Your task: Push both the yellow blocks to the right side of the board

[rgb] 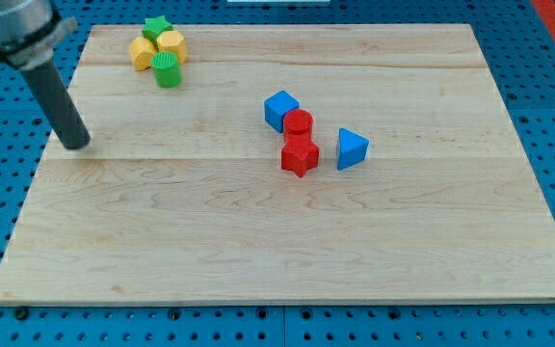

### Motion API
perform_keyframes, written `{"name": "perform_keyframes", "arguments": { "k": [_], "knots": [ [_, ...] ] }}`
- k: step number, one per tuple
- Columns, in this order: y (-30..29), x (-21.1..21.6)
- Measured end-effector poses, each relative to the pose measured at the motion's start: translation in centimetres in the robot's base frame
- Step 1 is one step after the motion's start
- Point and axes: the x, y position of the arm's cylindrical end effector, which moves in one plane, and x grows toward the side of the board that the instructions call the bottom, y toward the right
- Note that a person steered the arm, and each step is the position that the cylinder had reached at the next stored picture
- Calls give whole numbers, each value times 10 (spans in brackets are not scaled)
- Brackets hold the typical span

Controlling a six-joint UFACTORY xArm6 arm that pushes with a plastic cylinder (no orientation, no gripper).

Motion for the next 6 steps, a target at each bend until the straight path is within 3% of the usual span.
{"name": "perform_keyframes", "arguments": {
  "k": [3, 6],
  "knots": [
    [2, -141],
    [112, -155]
  ]
}}
